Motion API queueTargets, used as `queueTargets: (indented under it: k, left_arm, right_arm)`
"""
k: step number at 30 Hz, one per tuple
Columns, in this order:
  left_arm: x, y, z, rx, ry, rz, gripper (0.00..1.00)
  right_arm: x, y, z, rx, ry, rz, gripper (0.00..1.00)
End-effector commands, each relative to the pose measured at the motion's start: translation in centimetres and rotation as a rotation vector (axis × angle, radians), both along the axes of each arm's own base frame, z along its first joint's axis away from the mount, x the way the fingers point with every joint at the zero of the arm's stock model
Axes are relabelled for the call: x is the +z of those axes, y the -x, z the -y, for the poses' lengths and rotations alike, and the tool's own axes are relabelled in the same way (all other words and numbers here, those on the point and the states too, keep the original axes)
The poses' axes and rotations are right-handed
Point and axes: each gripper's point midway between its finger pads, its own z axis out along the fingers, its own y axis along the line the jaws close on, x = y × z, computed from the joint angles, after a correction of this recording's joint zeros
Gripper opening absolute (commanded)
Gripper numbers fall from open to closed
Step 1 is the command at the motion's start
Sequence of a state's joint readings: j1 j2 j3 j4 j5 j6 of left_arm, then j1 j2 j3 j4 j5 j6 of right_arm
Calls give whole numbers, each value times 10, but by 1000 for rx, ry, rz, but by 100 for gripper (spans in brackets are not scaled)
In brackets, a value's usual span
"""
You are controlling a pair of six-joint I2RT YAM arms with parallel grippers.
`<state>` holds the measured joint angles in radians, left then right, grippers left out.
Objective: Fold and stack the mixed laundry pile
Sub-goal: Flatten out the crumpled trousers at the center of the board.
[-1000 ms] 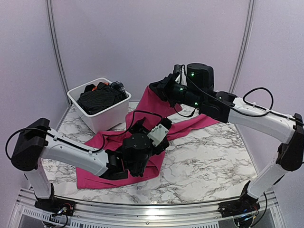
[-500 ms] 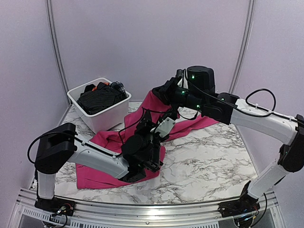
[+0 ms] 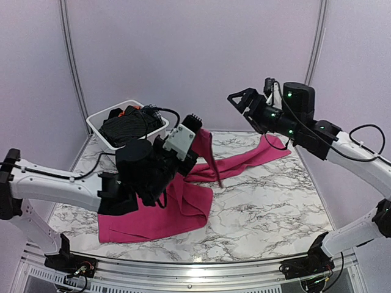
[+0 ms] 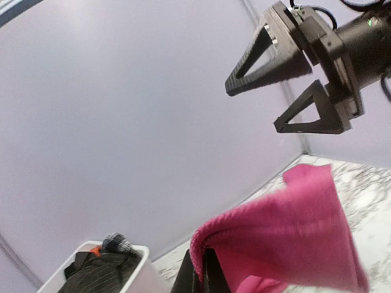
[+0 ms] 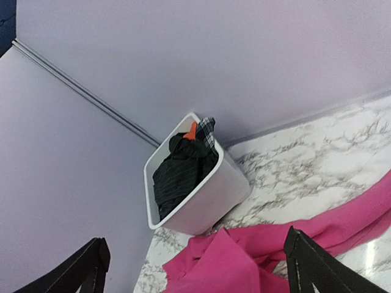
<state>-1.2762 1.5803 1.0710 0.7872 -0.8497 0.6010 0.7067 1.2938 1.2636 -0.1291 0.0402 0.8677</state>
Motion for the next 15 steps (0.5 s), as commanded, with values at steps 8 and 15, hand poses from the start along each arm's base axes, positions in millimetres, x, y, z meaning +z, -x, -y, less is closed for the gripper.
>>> queueTargets:
  k: [8,15]
  left_arm:
    - [-45,25,4,-510,154,-642,0]
    - [-43,1,2,-465,284,-771,0]
  right_arm:
    - [19,92,-3,450,420,534,93]
    - [-25,129,-47,563,435,468,92]
